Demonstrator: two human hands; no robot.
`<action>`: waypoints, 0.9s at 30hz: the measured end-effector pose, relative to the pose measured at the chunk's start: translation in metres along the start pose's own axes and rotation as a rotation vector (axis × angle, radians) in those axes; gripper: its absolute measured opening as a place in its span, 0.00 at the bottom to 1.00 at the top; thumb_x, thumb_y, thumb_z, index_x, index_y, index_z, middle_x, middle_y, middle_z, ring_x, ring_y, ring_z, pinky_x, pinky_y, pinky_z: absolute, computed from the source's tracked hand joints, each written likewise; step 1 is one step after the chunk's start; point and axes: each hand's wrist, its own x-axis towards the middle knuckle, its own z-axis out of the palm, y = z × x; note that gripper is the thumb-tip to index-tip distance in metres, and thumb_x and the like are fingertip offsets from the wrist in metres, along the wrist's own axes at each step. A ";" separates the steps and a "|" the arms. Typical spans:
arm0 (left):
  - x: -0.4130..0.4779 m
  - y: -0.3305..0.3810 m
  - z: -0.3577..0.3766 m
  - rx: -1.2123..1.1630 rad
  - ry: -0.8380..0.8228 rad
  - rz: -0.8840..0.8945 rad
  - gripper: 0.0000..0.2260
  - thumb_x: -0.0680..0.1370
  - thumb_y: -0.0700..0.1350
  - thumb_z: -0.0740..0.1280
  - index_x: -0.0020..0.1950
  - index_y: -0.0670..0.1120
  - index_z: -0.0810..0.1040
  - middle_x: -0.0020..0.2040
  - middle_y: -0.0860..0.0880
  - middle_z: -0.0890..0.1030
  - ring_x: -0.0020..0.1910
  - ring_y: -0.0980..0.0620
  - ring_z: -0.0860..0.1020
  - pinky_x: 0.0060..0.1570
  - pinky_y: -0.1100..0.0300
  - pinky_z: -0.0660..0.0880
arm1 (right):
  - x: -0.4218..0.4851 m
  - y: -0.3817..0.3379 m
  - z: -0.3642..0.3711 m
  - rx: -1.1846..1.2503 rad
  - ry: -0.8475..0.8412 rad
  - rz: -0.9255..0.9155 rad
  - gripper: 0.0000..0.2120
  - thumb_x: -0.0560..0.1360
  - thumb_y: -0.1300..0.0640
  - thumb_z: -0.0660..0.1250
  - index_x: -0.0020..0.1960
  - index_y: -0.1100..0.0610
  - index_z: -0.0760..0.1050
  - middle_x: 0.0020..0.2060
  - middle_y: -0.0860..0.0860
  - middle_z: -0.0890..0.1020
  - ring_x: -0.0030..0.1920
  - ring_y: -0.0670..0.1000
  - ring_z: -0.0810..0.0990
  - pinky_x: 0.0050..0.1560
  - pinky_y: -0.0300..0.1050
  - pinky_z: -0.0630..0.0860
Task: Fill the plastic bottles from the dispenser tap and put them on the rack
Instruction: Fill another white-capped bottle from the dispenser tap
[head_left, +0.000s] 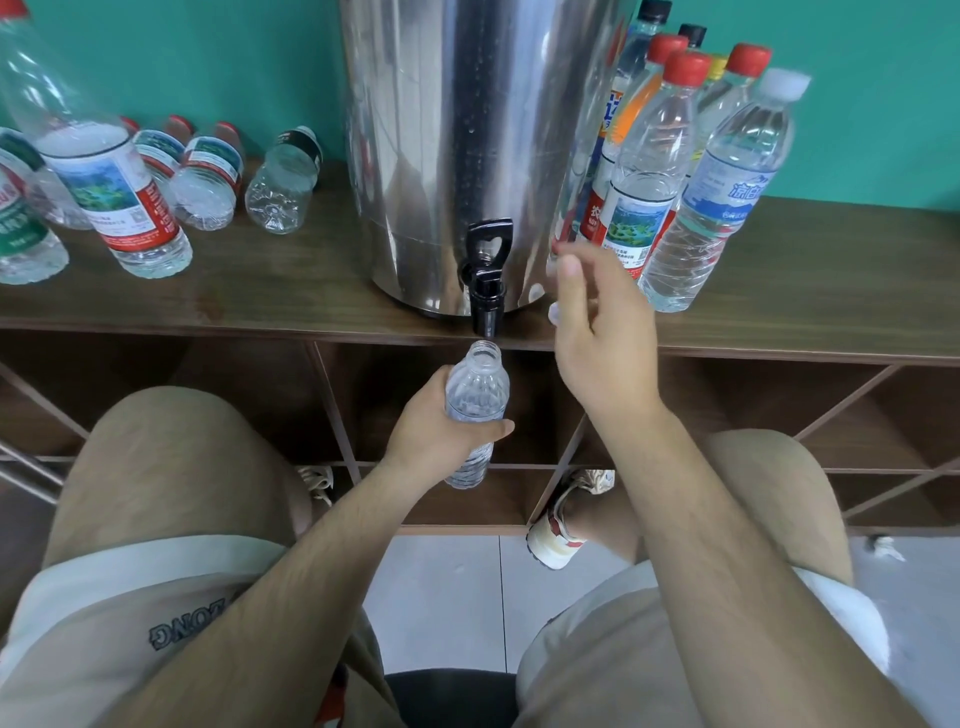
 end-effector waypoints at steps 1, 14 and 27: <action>0.000 0.000 0.000 0.001 0.000 0.004 0.32 0.69 0.51 0.83 0.69 0.54 0.73 0.61 0.56 0.81 0.59 0.53 0.80 0.56 0.60 0.78 | -0.003 0.011 -0.001 -0.121 -0.009 0.083 0.13 0.85 0.52 0.62 0.64 0.58 0.78 0.56 0.52 0.83 0.58 0.54 0.82 0.58 0.53 0.79; -0.002 0.000 0.001 0.050 -0.002 -0.002 0.32 0.70 0.51 0.82 0.70 0.54 0.72 0.62 0.54 0.80 0.60 0.52 0.80 0.61 0.54 0.79 | 0.002 0.030 0.002 -0.348 -0.167 0.280 0.17 0.78 0.53 0.68 0.66 0.57 0.76 0.56 0.53 0.81 0.57 0.54 0.78 0.57 0.53 0.79; -0.027 -0.006 0.019 0.105 -0.142 0.023 0.28 0.66 0.50 0.81 0.58 0.64 0.70 0.50 0.61 0.80 0.47 0.62 0.81 0.41 0.68 0.73 | -0.053 -0.001 -0.035 -0.161 -0.533 0.065 0.12 0.79 0.54 0.72 0.62 0.49 0.77 0.54 0.43 0.79 0.51 0.40 0.79 0.47 0.32 0.75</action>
